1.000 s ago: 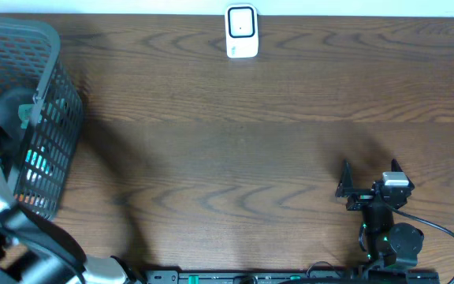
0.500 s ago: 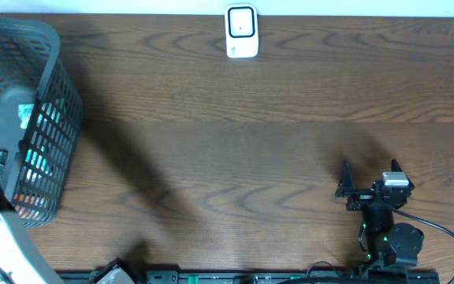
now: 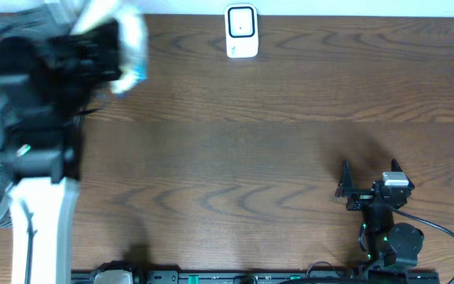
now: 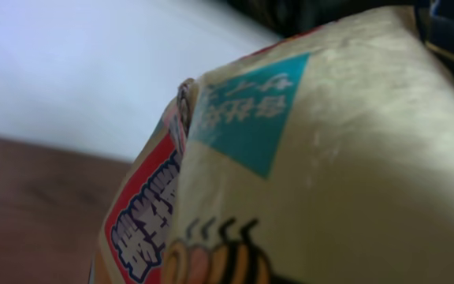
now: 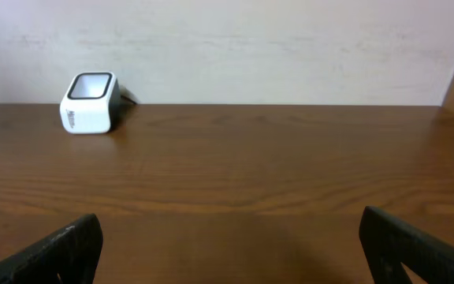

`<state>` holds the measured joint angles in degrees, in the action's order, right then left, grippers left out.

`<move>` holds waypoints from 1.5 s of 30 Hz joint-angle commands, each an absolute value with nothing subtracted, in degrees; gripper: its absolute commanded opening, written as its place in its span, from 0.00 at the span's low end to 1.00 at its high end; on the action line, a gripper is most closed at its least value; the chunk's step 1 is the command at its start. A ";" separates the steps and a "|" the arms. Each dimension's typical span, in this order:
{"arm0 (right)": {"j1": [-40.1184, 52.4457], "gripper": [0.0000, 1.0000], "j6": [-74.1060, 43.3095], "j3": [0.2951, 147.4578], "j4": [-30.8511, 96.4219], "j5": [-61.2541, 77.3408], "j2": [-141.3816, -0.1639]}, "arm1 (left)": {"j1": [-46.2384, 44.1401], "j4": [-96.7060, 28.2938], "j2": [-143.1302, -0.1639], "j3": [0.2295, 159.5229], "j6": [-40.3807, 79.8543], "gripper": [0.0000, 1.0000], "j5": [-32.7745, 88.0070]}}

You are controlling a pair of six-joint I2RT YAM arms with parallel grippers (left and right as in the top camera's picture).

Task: Scan the item barcode
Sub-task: 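Carry the yellow snack bag to the scanner and release it, then reach the left gripper back into the basket and grasp green packet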

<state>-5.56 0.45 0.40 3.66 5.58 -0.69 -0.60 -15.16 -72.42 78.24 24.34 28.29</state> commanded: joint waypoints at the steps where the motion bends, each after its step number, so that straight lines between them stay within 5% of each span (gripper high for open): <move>1: -6.02 0.99 -0.19 0.32 3.92 5.52 -0.38 | -8.99 -15.86 -78.54 78.76 26.98 0.07 24.86; 12: -6.02 0.99 -0.16 0.32 3.92 5.52 -0.38 | -26.24 -16.82 -100.03 78.76 28.82 0.08 4.60; 13: -6.02 0.99 -0.16 0.32 3.92 5.52 -0.38 | -26.68 -16.80 -100.71 78.76 28.82 0.12 4.58; 16: -6.02 0.99 -0.16 0.32 3.92 5.52 -0.38 | -28.51 -16.73 -103.61 78.76 28.77 0.56 4.60; 25: -6.02 0.99 -0.16 0.32 3.92 5.52 -0.38 | -25.34 -15.35 -93.67 79.15 22.92 0.65 4.67; 31: -6.02 0.99 -0.16 0.32 3.92 5.52 -0.38 | -12.78 -19.00 -74.72 79.15 13.72 0.73 1.45; 36: -6.02 0.99 -0.16 0.32 3.92 5.54 -0.38 | 7.49 -24.69 -64.82 79.15 13.76 0.73 -4.69; 45: -6.02 0.99 -0.16 0.32 3.92 5.52 -0.38 | 43.53 -33.30 -73.12 79.13 13.74 0.81 4.51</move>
